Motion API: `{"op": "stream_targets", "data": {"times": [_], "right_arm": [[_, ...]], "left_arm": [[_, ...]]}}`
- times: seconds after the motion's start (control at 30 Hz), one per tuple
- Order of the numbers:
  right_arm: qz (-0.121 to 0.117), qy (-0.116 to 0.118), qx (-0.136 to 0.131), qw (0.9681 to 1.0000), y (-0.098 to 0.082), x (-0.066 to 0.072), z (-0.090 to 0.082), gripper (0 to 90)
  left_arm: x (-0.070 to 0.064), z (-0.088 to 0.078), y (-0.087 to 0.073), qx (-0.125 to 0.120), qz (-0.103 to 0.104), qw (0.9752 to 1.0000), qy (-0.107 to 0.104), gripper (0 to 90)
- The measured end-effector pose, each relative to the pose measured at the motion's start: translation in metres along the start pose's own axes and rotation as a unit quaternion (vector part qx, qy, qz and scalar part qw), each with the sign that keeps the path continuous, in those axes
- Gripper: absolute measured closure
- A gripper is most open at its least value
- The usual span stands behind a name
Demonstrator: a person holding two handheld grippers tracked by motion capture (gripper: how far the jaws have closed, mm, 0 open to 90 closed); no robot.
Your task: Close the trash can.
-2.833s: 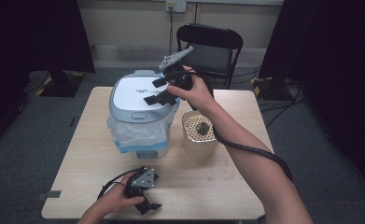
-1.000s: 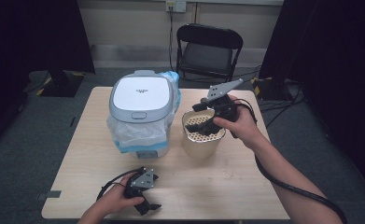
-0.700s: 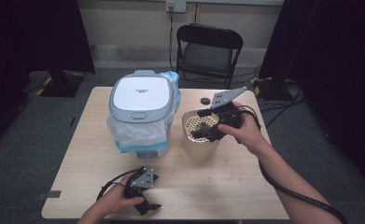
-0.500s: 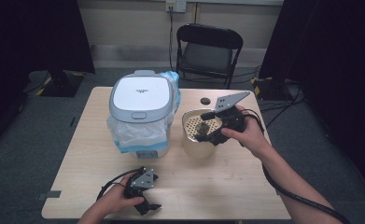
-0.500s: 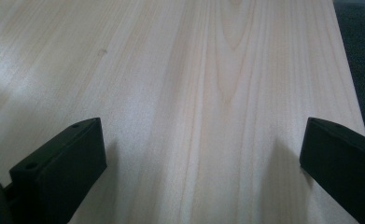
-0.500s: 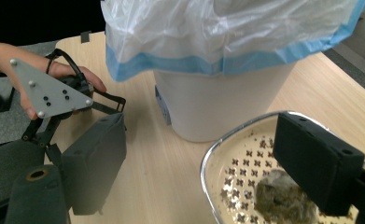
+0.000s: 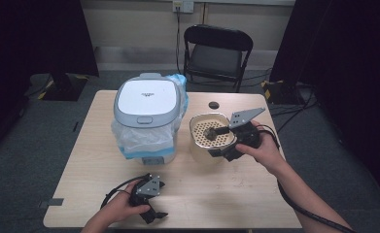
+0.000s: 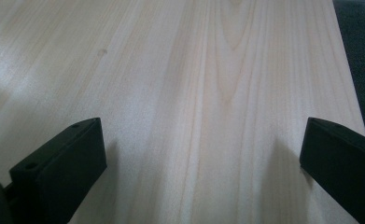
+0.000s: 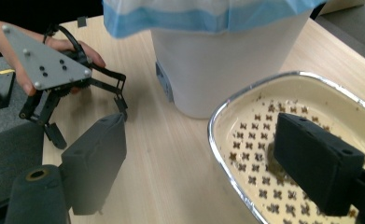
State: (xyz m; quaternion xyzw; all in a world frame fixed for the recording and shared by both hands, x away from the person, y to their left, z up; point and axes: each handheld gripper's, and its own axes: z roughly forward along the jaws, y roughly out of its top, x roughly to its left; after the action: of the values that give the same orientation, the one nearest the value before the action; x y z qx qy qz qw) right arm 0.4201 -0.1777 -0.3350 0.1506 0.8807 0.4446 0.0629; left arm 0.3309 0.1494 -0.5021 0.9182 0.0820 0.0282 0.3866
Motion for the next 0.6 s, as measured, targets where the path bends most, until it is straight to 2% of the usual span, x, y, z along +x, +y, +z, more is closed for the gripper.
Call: {"op": "stream_targets", "data": {"times": [0.3, 0.6], "right_arm": [[-0.006, -0.007, 0.007, 0.9999, -0.017, 0.007, 0.000, 16.7], [0.002, -0.006, 0.012, 0.9999, -0.036, 0.011, 0.002, 16.7]], "left_arm": [[0.000, 0.000, 0.000, 0.000, 0.000, 1.0000, 0.000, 0.0], [0.000, 0.000, 0.000, 0.000, 0.000, 1.0000, 0.000, 0.0]]}}
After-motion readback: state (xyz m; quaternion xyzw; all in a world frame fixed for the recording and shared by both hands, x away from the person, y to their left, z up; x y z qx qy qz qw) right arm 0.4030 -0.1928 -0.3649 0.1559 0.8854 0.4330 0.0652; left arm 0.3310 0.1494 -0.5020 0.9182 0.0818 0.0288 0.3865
